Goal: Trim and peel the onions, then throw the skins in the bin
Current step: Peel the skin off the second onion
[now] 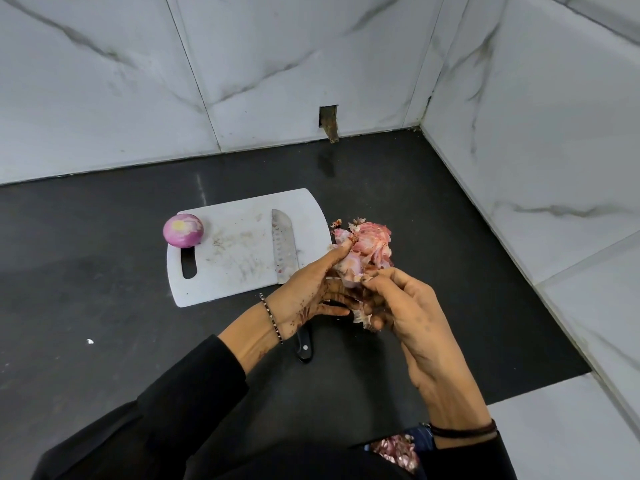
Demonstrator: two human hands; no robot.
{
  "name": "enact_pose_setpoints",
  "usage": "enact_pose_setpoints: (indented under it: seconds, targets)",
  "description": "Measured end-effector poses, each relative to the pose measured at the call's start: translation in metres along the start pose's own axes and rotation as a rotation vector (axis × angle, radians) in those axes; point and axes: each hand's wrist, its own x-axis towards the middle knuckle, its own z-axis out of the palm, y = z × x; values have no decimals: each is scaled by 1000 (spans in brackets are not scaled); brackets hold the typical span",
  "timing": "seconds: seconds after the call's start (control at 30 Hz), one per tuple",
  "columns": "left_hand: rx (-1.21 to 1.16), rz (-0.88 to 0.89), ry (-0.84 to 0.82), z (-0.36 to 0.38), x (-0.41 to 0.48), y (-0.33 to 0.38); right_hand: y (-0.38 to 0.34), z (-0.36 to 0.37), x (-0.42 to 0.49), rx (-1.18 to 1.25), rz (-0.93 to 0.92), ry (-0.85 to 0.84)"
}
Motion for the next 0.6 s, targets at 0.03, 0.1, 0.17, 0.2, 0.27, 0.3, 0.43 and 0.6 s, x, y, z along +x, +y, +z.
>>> enact_pose_setpoints:
  seconds: [0.03,0.1,0.17,0.2,0.27,0.3,0.43,0.6]
  targets:
    - [12,-3,3,0,1,0,0,0,0,-3,0,0]
    - [21,-8,13,2,2,0,0,0,1,-6,-2,-2]
    - [18,-5,39,3,2,1,0,0,1,-12,-4,-5]
    - [18,0,54,3,3,1,0,0,1,-13,-6,-6]
    - [24,8,83,4,4,2,0,0,1,-12,-13,-6]
    - [21,9,99,5,4,2,-1,0,1,-14,-16,-7]
    - [-33,9,164,6,4,1,-3,0,0,-11,-21,-20]
    - [-147,-16,98,-4,1,-1,-3,-5,1,51,-44,27]
